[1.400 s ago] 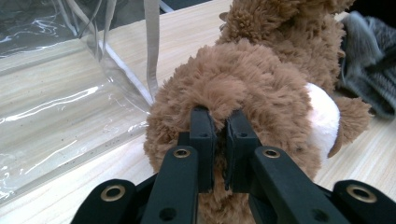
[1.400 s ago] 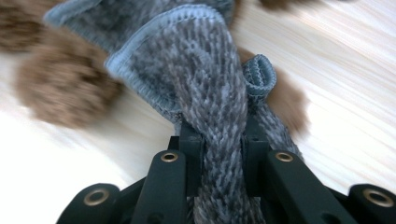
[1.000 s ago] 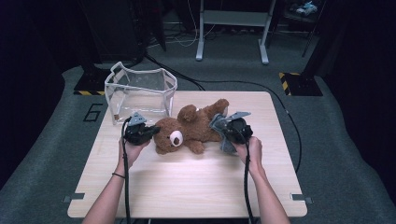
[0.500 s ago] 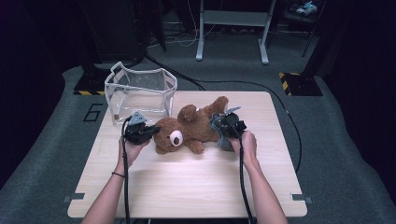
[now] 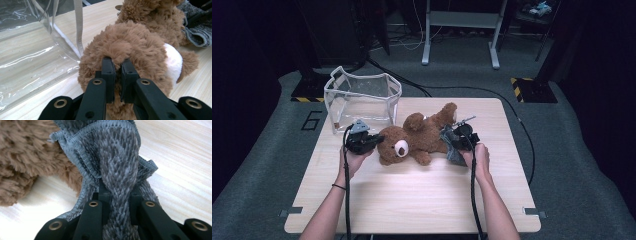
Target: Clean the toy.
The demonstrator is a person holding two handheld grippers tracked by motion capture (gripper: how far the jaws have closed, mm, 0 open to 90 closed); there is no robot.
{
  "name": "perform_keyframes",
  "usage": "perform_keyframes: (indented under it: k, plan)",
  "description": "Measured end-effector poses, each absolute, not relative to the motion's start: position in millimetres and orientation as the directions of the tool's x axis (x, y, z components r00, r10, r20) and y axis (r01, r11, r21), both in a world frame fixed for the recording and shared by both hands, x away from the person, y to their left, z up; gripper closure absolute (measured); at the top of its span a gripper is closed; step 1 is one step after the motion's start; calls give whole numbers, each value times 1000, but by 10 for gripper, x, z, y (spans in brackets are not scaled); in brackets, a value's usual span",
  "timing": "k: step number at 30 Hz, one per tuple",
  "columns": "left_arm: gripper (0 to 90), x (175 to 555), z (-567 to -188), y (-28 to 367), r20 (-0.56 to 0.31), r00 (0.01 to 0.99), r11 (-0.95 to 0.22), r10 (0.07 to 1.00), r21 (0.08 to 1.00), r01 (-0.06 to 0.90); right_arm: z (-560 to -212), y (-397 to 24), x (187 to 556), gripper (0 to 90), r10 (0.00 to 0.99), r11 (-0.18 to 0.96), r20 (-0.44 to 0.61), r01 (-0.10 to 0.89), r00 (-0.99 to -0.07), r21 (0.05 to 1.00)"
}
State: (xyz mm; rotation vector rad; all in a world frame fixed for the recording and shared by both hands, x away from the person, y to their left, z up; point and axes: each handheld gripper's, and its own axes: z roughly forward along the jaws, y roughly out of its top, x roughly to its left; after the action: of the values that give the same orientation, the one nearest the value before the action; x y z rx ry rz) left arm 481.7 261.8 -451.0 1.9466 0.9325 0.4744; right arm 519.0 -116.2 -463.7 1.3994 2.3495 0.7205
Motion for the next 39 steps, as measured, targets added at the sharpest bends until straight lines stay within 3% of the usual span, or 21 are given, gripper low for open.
perform_keyframes:
  k: [3, 12, 20, 39]
  plan:
    - [818, 4815, -4507, 2608, -31, 630, -311, 776, 850, 426, -4630, -1171, 5145, 788, 880, 388, 2, 720, -475, 576]
    - [397, 4679, -4378, 2519, 45, 583, -337, 811, 851, 403, -4623, -1189, 5122, 785, 881, 375, 10, 710, -474, 596]
    - [226, 4485, -4246, 2207, 104, 604, -383, 791, 853, 355, -4615, -1189, 5120, 785, 881, 370, 17, 713, -472, 596]
    - [178, 4430, -4523, 1371, 101, 717, -474, 690, 812, 342, -4550, -1198, 5092, 780, 886, 358, 23, 715, -463, 601]
